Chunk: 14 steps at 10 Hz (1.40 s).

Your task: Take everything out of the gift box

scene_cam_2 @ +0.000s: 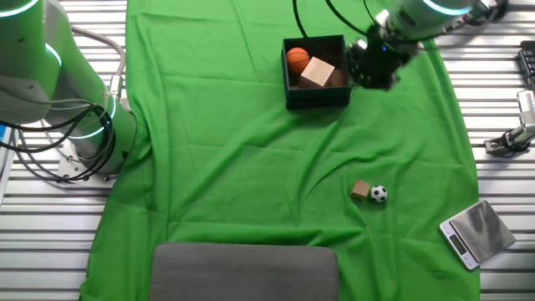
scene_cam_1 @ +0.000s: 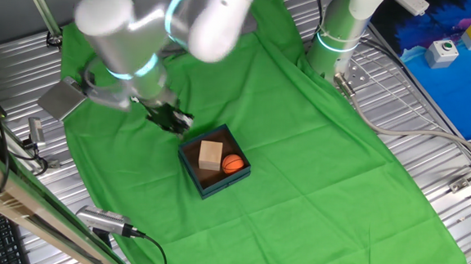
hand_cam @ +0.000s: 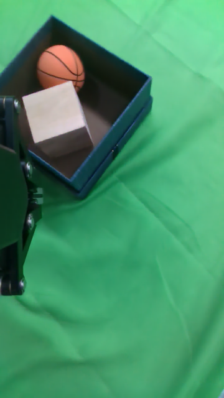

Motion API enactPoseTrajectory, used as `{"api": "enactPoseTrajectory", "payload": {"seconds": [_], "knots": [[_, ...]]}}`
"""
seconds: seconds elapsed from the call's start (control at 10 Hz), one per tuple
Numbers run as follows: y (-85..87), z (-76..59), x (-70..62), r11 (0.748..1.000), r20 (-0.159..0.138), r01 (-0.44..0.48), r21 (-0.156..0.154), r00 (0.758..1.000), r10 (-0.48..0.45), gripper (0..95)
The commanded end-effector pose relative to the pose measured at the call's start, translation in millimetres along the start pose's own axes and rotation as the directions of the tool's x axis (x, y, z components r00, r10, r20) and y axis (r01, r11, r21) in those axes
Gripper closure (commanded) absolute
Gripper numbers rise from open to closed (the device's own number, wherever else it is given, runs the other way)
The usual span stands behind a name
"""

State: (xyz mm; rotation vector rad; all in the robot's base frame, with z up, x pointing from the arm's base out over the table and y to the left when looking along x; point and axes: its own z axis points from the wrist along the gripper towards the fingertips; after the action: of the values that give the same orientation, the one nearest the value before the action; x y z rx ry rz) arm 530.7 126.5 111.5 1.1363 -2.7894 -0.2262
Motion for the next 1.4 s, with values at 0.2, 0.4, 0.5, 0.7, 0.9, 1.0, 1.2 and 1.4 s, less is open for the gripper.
{"api": "enactPoseTrajectory", "payload": {"seconds": [0.2, 0.4, 0.5, 0.7, 0.9, 1.0, 1.2, 1.4], "knots": [[21.1, 16.6, -1.3, 0.998, 0.012, -0.053, 0.021, 0.999, 0.052, 95.0], [26.6, 20.6, 1.9, 0.999, 0.021, -0.046, 0.03, 0.999, 0.045, 95.0], [29.7, 22.5, 4.4, 0.999, 0.025, -0.025, 0.041, 0.999, 0.024, 57.0], [32.6, 25.7, 6.9, 0.998, 0.049, 0.024, 0.065, 0.998, -0.027, 38.0], [31.6, 28.7, 6.7, 0.996, 0.042, 0.055, 0.073, 0.997, -0.058, 19.0], [31.0, 31.5, 7.0, 0.995, 0.045, 0.071, 0.071, 0.996, -0.074, 19.0], [32.1, 33.1, 7.9, 0.994, 0.045, 0.084, 0.071, 0.995, -0.088, 0.0], [34.1, 36.2, 9.6, 0.994, 0.046, 0.083, 0.072, 0.995, -0.086, 0.0]]}}
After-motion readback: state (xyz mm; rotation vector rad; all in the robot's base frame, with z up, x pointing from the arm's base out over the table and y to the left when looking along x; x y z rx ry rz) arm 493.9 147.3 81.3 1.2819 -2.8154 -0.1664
